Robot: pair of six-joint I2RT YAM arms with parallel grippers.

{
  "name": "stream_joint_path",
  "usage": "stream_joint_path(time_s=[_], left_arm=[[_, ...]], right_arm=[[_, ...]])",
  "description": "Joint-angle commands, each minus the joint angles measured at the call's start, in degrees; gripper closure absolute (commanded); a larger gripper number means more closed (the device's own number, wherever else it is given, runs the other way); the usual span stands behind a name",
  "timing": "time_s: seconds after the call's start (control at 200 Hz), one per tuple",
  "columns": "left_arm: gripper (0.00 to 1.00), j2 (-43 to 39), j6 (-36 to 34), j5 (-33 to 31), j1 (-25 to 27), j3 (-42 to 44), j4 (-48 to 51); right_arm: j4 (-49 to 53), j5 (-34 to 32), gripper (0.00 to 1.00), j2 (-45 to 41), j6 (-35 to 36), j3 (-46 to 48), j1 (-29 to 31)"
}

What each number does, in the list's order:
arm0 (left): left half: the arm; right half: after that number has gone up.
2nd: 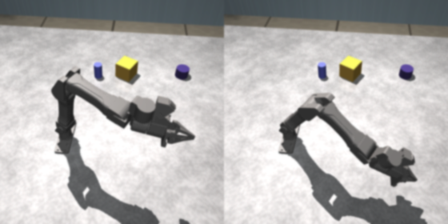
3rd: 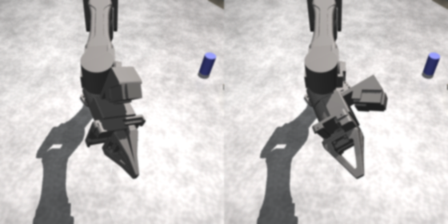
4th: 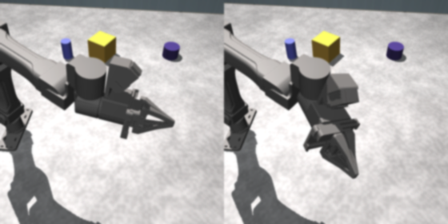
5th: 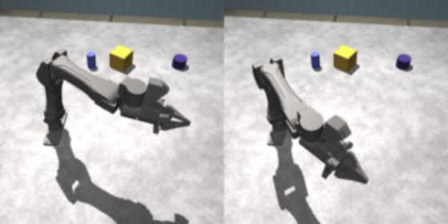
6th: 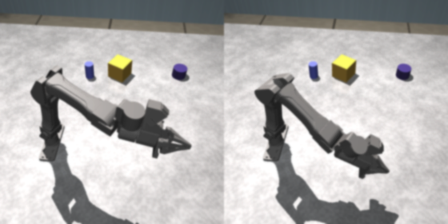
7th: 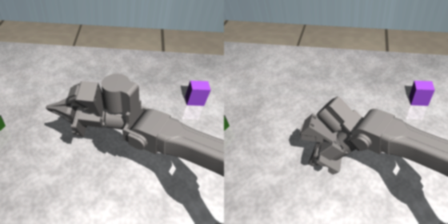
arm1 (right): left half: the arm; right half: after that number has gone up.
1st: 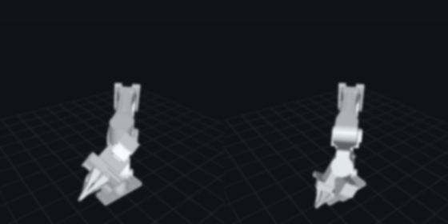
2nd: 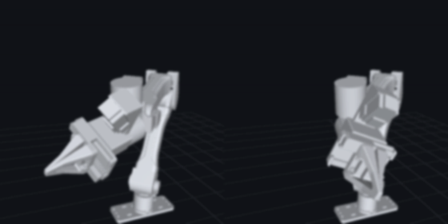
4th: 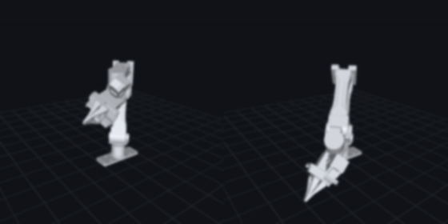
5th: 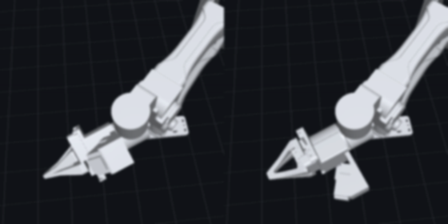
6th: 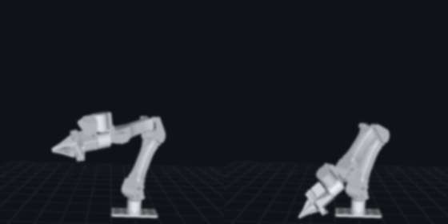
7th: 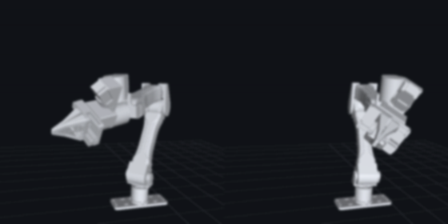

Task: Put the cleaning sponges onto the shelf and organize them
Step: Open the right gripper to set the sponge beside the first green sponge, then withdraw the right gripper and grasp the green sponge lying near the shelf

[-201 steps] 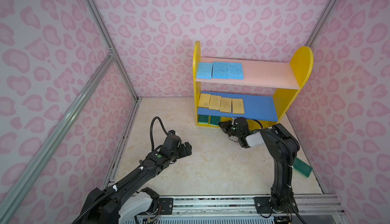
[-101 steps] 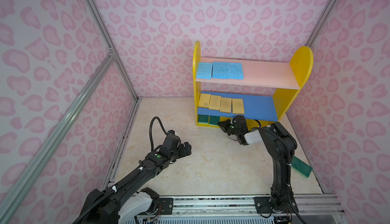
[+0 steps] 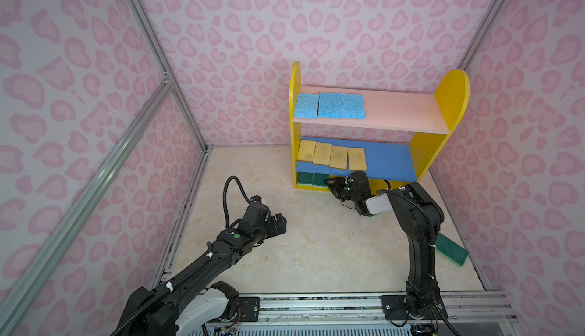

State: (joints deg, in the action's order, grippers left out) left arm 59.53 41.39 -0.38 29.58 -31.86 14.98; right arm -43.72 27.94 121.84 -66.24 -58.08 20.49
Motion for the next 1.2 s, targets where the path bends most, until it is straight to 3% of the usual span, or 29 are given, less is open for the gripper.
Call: stream_joint_path(time_s=[0.0,0.345,0.735,0.84,1.01,1.195], left_arm=[[0.06,-0.2,-0.4,-0.1,-0.1,0.1,0.3],[0.04,-1.1,-1.5,-0.2,-0.1,-0.7,1.5],[0.04,-5.0,-2.1,-0.4,0.5,0.1,2.6],[0.04,-5.2,-1.6,-0.5,1.3,0.4,2.1],[0.05,-2.4,0.4,0.5,2.1,0.0,0.5],[0.04,0.9,1.3,3.2,2.5,-1.5,-2.5]], right_arm=[[-1.4,0.0,0.5,0.0,1.2,0.2,0.0],[-1.3,-1.1,0.27,-4.6,4.3,4.9,1.7],[-1.4,-5.6,0.26,-14.4,6.2,14.9,5.4],[4.5,-8.5,0.33,-21.1,6.6,18.1,6.7],[21.9,-16.2,0.34,-36.6,6.8,22.8,7.8],[32.9,-15.6,0.32,-51.3,2.8,30.2,1.9]])
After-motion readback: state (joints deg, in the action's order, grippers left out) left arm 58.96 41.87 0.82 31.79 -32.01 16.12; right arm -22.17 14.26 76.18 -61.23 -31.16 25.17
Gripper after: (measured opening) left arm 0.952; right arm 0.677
